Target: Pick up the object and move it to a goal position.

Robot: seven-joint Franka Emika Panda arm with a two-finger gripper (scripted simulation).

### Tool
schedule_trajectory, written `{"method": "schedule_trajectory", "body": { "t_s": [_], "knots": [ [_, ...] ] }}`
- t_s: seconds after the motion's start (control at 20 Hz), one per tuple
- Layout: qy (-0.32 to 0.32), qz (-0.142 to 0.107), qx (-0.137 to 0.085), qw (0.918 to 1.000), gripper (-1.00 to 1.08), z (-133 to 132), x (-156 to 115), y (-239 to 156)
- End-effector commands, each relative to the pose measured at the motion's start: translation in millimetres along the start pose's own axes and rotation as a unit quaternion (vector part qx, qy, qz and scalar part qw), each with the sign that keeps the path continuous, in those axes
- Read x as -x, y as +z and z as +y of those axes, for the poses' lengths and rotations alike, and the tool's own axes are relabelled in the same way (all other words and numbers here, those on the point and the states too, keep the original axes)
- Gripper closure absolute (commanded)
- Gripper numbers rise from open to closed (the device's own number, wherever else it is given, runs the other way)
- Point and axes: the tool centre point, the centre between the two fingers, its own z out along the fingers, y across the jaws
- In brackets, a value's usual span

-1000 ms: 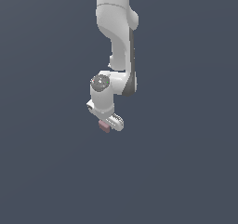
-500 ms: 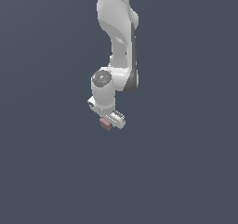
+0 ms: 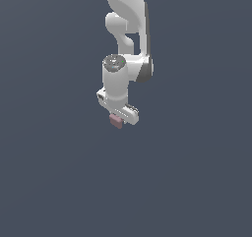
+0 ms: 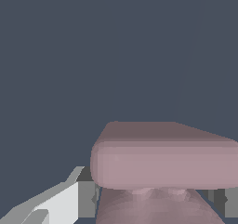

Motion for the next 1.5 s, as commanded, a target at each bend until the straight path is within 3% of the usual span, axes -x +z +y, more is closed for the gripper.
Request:
{"method": "schedule_trajectory", "body": {
  "t_s": [0.0, 0.85, 1.45],
  "knots": [
    [0.000, 0.000, 0.000, 1.0000, 1.08, -2.4, 11.4, -21.0],
    [0.000, 0.001, 0.001, 1.0000, 1.08, -19.5, 85.2, -162.2],
    [0.000, 0.001, 0.000, 1.0000, 1.08, -26.1, 102.0, -197.6]
  ]
}}
